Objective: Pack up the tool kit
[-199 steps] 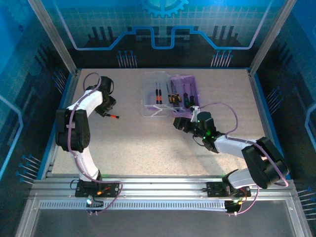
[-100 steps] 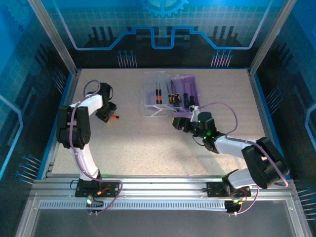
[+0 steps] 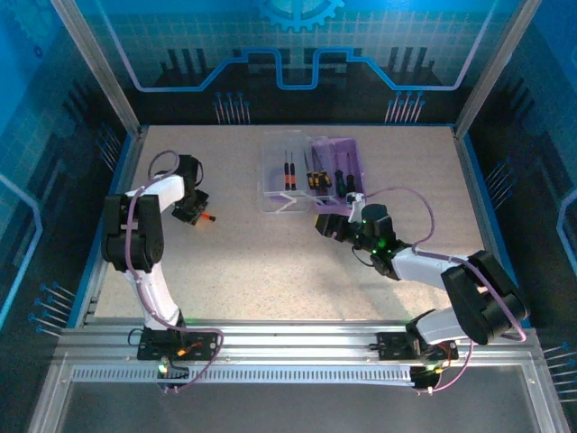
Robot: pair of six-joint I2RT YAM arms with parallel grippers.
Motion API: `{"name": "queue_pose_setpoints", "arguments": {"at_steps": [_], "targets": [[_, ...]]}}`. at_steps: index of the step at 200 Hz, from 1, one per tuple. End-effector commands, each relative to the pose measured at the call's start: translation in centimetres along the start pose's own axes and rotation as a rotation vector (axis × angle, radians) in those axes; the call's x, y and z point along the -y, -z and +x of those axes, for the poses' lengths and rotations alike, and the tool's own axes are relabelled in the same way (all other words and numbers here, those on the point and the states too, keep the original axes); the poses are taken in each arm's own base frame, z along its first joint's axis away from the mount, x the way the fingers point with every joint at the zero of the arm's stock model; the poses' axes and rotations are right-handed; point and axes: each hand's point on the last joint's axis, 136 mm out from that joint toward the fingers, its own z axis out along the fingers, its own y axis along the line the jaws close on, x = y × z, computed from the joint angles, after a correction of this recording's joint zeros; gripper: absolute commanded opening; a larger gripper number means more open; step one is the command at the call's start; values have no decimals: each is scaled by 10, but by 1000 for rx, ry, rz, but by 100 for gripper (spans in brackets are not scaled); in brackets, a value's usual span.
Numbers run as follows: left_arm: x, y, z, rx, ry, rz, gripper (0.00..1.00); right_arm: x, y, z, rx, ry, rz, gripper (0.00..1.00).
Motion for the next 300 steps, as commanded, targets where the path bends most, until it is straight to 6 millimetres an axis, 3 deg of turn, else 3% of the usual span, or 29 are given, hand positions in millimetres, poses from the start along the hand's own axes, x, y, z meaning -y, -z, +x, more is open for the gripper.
{"name": "queue_pose_setpoints", "arguments": {"at_steps": [1,17,77,120,161,237,300], "targets": [[-10,-15,5,-30,12,-6,26,0,1,-6,19,22,-11,66],[-9,-14,5,-26,-1,9,19,0,0,-6,18,21,-9,66],[-9,5,1,17,-43,55,17,1,-1,-5,12,15,-8,66],[8,43,-3,81,-105,146,17,2,-3,-4,5,16,-1,65],[52,95,10,157,-277,231,17,6,-3,-3,11,12,24,65],[155,189,90,238,-693,473,18,10,0,-5,16,20,52,65],[217,209,172,157,-966,608,18,9,0,-4,15,19,51,65]]}}
